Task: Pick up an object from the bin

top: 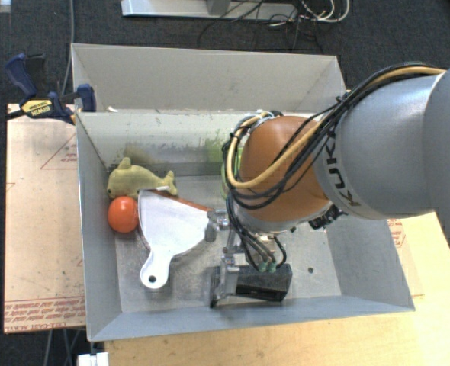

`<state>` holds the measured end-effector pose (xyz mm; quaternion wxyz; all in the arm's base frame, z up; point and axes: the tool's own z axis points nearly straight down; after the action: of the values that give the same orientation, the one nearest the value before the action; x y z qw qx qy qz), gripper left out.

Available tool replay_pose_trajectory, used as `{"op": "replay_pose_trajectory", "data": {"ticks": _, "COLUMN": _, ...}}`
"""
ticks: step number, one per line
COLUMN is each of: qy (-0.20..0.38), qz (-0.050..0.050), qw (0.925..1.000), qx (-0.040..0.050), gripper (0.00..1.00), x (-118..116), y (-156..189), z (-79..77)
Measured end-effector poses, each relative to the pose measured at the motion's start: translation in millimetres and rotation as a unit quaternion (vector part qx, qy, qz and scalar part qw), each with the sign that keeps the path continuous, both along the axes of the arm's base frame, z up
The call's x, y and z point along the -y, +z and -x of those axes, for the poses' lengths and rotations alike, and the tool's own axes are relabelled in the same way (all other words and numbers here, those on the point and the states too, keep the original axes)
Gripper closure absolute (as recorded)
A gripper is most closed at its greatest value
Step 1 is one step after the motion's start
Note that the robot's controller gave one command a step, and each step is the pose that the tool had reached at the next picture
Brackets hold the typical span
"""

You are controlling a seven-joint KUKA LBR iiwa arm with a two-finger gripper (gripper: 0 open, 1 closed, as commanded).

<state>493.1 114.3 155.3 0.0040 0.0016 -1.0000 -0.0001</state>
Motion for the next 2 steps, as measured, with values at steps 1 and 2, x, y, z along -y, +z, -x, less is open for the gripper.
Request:
{"op": "replay_pose_trajectory", "data": {"ticks": 1, "qy": -0.002, "qz": -0.001, "qw": 1.0, "qx": 0.0039, "gripper": 1.0, "x": 0.8, "y": 4.1, "z": -2.1}}
{"op": "replay_pose_trajectory", "data": {"ticks": 2, "qy": -0.032, "qz": -0.001, "qw": 0.9995, "qx": 0.0061, "gripper": 1.0, "x": 11.5, "y": 4.0, "z": -43.3}}
